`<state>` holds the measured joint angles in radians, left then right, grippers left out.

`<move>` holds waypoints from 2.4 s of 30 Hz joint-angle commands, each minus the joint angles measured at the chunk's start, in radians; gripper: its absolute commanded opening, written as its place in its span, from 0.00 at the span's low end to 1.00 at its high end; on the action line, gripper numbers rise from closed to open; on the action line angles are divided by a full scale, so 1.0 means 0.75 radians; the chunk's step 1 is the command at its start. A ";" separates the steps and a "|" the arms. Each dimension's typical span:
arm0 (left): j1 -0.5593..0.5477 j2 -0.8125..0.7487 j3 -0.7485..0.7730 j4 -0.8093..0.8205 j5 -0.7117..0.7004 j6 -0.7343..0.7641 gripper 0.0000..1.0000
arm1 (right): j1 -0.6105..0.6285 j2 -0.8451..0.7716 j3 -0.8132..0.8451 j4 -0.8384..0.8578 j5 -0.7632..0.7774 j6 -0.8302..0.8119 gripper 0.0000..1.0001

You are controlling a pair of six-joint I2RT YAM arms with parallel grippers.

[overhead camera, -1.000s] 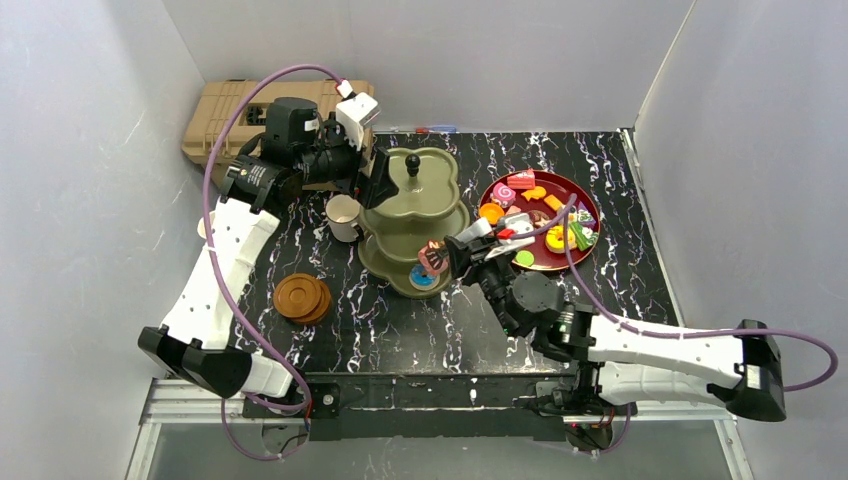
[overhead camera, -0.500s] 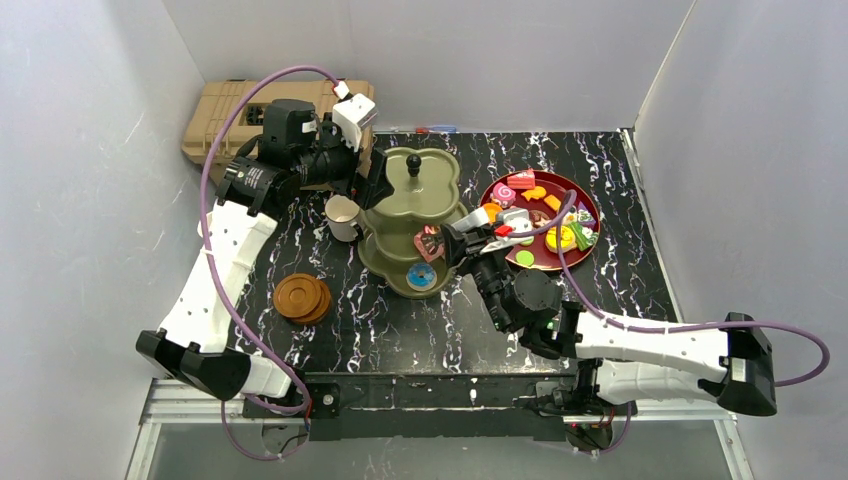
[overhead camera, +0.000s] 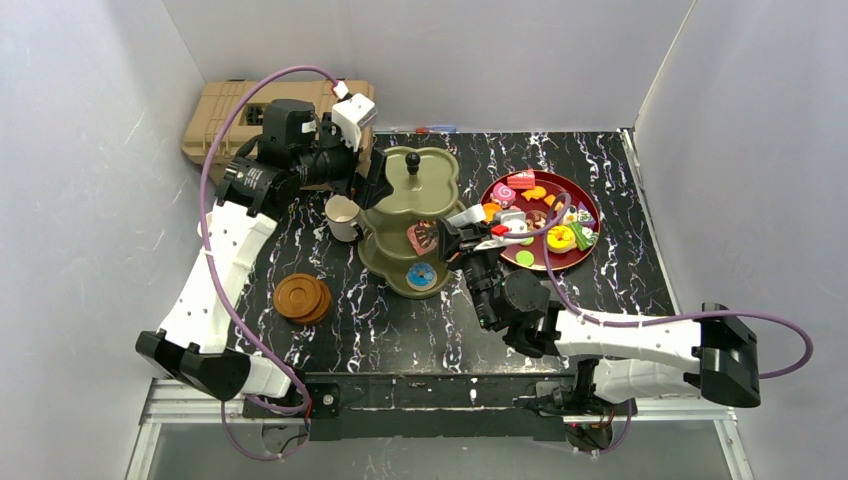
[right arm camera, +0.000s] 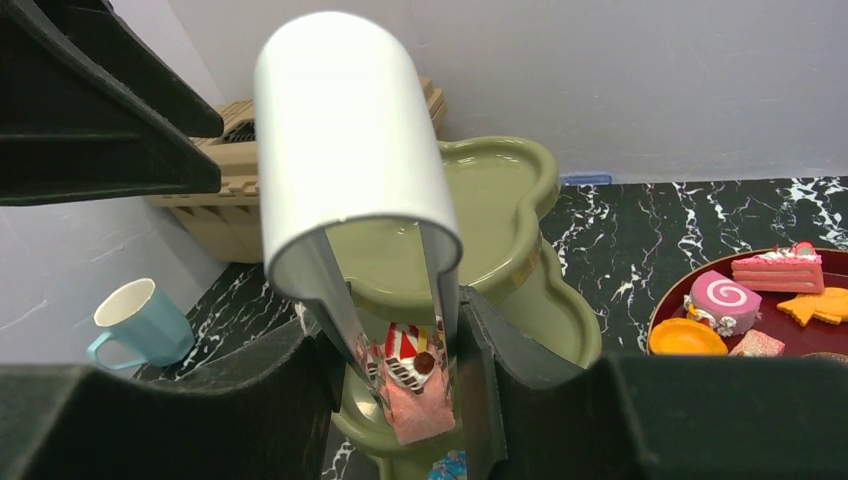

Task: Serve the afternoon tea
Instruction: Place the desert on the desert table.

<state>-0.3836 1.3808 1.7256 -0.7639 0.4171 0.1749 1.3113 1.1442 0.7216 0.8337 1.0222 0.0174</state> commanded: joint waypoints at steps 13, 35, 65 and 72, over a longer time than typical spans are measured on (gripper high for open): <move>0.000 -0.070 0.005 -0.015 -0.006 0.008 0.98 | 0.004 0.056 -0.072 0.232 0.128 0.015 0.24; 0.000 -0.074 0.010 -0.010 -0.024 0.010 0.98 | 0.003 0.120 0.001 0.250 0.073 -0.076 0.50; -0.001 -0.072 0.031 -0.026 -0.032 0.012 0.98 | -0.047 -0.341 -0.159 -0.137 0.132 -0.034 0.51; 0.000 -0.070 0.054 -0.039 -0.040 0.004 0.98 | -0.441 -0.350 -0.179 -0.362 -0.068 0.168 0.53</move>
<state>-0.3836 1.3632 1.7287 -0.7715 0.3950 0.1787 1.1347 0.8871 0.5816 0.6373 1.0576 0.0341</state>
